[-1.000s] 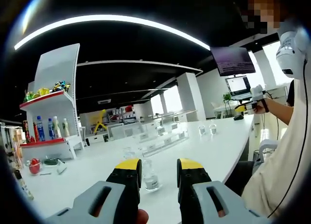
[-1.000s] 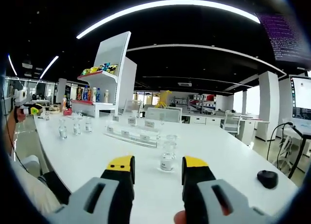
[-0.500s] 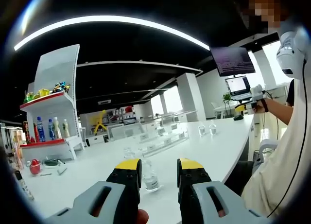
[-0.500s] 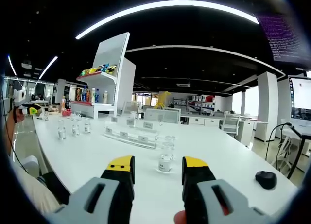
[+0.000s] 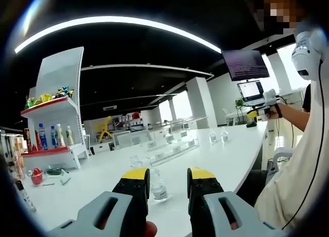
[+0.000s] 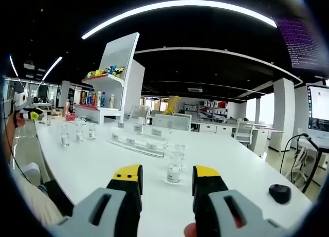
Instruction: Identify the label on the chemical reagent bottle, grasp the chemical reagent bottle, and place it in the designated position on the reagent rack
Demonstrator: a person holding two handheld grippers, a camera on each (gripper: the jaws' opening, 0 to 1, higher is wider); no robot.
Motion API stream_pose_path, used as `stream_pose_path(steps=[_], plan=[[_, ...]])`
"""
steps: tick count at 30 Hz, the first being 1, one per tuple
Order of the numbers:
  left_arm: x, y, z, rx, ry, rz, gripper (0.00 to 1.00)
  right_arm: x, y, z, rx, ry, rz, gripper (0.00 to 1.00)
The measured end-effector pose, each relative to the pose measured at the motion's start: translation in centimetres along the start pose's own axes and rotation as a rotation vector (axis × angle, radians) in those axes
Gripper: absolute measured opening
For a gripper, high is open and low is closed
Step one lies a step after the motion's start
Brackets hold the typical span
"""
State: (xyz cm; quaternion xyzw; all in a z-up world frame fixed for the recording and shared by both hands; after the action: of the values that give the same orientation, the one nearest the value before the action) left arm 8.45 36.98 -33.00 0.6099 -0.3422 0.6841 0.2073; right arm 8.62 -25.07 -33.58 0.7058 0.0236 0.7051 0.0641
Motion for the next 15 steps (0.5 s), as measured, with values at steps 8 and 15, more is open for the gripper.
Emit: stream_pose_path(steps=[8,15], plan=[[0.2,-0.1,0.0,0.001,0.002,0.001,0.29,-0.1,0.2,0.8,0.001,-0.009,0.0,0.38],[0.2,-0.1,0.1,-0.005,-0.003,0.002,0.29,0.0,0.6,1.7,-0.008,-0.008,0.007,0.38]])
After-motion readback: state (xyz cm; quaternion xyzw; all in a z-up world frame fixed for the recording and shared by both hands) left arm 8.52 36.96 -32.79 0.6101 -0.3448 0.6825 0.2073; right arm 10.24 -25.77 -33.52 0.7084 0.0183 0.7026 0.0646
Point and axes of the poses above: the point that each gripper's makers call its tool centre point, and the gripper's own axes: z roughly forward along the fingers, y roughly to its right, x roughly out of its top, the point moved 9 cm from there along -z, roughly backward along the fingers, and after that the axes turned 11 degrees about -x, right-handed, at the moved point
